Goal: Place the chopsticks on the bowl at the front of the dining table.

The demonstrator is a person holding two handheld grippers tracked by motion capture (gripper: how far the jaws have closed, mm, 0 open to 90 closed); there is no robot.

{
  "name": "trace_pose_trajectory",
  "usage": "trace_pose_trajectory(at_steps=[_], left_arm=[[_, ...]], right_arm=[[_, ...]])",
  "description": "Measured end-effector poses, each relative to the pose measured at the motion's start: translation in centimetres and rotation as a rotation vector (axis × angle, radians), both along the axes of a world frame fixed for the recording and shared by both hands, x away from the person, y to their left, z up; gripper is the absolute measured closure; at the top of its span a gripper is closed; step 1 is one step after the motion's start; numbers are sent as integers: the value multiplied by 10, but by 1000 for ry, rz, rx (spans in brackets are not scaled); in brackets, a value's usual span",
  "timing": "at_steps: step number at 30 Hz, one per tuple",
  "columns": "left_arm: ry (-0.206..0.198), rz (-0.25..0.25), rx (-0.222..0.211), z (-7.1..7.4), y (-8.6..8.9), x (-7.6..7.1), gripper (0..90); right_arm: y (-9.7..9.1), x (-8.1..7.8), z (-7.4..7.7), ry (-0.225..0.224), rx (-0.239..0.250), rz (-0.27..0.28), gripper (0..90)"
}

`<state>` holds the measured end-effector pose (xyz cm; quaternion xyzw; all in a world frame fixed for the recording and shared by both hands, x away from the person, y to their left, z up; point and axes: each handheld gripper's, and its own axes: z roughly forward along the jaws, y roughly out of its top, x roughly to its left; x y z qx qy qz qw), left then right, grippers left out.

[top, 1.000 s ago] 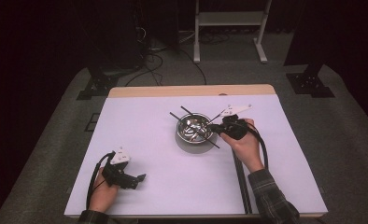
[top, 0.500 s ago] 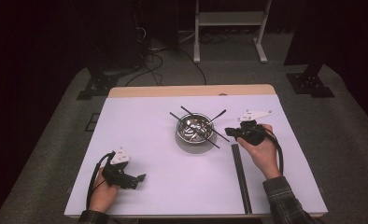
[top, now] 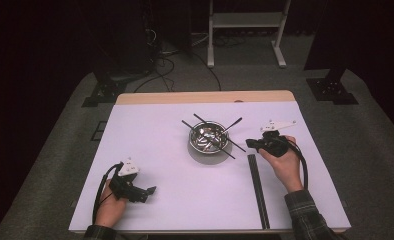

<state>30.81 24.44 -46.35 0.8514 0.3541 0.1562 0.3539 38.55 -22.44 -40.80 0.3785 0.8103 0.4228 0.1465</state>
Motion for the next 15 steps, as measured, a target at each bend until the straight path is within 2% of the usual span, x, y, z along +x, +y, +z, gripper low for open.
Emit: trace_pose_trajectory(at_steps=[15], left_arm=[[-1,-1,2,0,0,0,0]], right_arm=[[9,-2,-11,33,-4,53,896]])
